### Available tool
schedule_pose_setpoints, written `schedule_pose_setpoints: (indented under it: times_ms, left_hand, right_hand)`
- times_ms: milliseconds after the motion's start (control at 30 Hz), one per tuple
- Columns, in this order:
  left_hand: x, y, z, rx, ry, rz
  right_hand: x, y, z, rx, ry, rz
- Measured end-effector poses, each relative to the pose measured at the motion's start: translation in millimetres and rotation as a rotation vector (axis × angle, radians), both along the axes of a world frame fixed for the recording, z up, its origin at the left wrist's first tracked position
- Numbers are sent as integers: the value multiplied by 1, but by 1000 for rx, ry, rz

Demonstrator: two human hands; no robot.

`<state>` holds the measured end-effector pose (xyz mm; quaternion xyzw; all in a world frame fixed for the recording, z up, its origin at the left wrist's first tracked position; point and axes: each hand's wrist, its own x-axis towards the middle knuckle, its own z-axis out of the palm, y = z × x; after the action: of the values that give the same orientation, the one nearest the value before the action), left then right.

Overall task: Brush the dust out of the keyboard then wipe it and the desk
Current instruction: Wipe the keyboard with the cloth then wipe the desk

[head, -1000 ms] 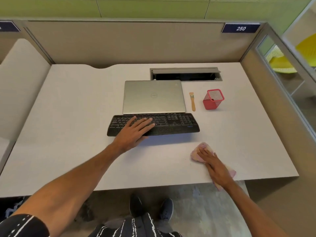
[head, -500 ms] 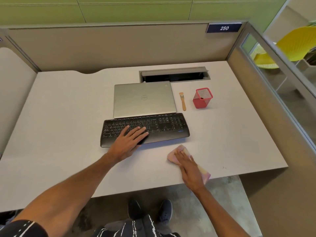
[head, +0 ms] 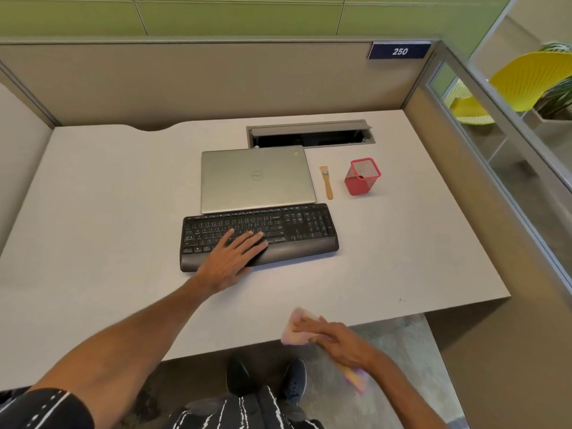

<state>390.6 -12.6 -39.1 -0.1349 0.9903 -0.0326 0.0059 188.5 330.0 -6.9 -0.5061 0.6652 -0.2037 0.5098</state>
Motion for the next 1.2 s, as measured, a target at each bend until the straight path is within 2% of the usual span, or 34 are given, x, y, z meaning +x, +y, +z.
schedule_pose_setpoints:
  times_ms: [100, 200, 300, 367, 433, 533, 767, 1000, 1200]
  left_hand:
    - [-1, 1, -4, 19, -12, 13]
    - [-2, 4, -7, 47, -13, 23]
    - [-3, 2, -8, 57, -24, 14]
    - [-3, 2, -8, 84, -27, 31]
    - [-3, 3, -9, 100, -30, 53]
    - [-4, 3, -10, 122, -19, 79]
    - [-1, 5, -16, 220, -24, 183]
    - [5, 19, -15, 246, -36, 215]
    - [21, 34, -21, 244, -1, 227]
  right_hand:
    - [-41, 22, 47, -19, 32, -167]
    - [-83, 38, 82, -138, 30, -455]
    - [-114, 49, 75, -216, 105, -710]
    - [-122, 48, 61, -198, 76, -850]
    - [-122, 45, 37, -132, 83, -880]
    - [-114, 44, -2, -73, 246, -821]
    - [-35, 11, 1, -109, 70, -746]
    - [50, -15, -12, -179, -23, -194]
    - [84, -29, -1, -104, -45, 5]
